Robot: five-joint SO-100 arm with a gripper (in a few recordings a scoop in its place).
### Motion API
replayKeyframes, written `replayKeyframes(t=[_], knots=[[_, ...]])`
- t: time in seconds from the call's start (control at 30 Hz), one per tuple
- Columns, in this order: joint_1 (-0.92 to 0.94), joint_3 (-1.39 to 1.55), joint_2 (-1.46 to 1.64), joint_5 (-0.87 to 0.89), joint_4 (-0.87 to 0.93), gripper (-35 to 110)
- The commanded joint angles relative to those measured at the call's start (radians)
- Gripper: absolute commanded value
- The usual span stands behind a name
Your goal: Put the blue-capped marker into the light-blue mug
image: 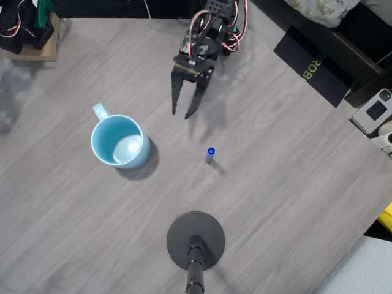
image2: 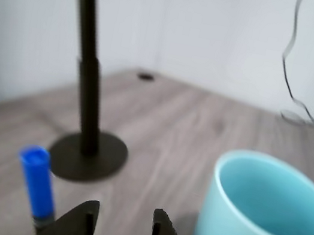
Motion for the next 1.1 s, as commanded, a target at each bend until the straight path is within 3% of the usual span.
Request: replayKeyframes(t=[0.0, 0.2, 0.27, 0.33, 0.73, 1.07], knots=[[-0.041, -0.202, -0.100, 0.006, -0.031, 16], [-0.018, -0.710, -0.626, 0.092, -0.074, 18], [-0.014, -0.749, -0.726, 0.091, -0.176, 20], [-0.031, -0.749, -0.793, 0.077, -0.247, 21], [-0.163, -0.483, -0.773, 0.095, -0.264, 24], [-0.161, -0.328, -0.885, 0.046, -0.505, 25]])
